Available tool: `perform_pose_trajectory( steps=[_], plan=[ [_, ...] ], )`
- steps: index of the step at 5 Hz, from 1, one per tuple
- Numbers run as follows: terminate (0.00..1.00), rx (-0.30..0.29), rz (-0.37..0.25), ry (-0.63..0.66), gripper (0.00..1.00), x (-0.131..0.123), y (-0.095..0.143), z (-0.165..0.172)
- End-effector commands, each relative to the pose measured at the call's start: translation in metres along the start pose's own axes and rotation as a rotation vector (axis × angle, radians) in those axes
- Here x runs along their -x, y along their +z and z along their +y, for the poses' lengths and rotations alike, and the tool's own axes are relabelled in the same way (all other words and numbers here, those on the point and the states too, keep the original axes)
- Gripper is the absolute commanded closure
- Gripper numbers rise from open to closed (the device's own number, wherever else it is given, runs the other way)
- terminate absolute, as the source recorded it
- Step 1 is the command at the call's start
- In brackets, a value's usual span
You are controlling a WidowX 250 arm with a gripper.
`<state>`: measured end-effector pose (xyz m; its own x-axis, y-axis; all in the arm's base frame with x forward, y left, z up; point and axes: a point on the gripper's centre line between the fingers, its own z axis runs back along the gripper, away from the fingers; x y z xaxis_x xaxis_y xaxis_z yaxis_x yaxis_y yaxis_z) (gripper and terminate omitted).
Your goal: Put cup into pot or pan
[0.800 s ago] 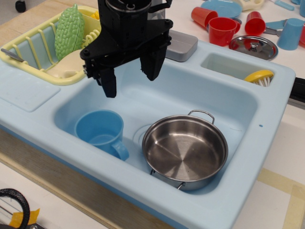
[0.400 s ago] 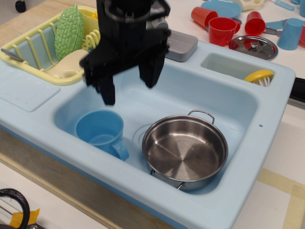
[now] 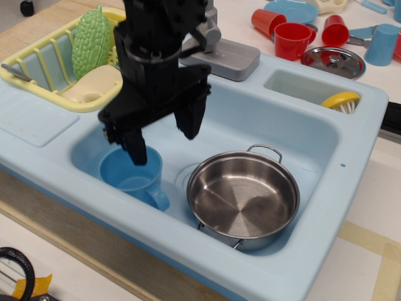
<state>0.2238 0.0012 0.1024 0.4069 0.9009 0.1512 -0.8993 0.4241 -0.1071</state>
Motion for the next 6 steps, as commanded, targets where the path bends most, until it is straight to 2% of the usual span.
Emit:
perform_pose_trajectory(
  steps=[1, 2, 4, 5, 6],
  plan=[
    [0.00, 0.034, 0.026, 0.000, 0.00, -0.003, -0.013, -0.002],
    [0.00, 0.039, 0.047, 0.026, 1.00, 0.003, -0.021, 0.001],
    [0.00, 0.034, 0.052, 0.050, 1.00, 0.010, -0.021, 0.009],
    [0.00, 0.039, 0.024, 0.057, 1.00, 0.009, -0.014, 0.011],
    [0.00, 0.003, -0.055, 0.010, 1.00, 0.000, 0.015, 0.002]
  ],
)
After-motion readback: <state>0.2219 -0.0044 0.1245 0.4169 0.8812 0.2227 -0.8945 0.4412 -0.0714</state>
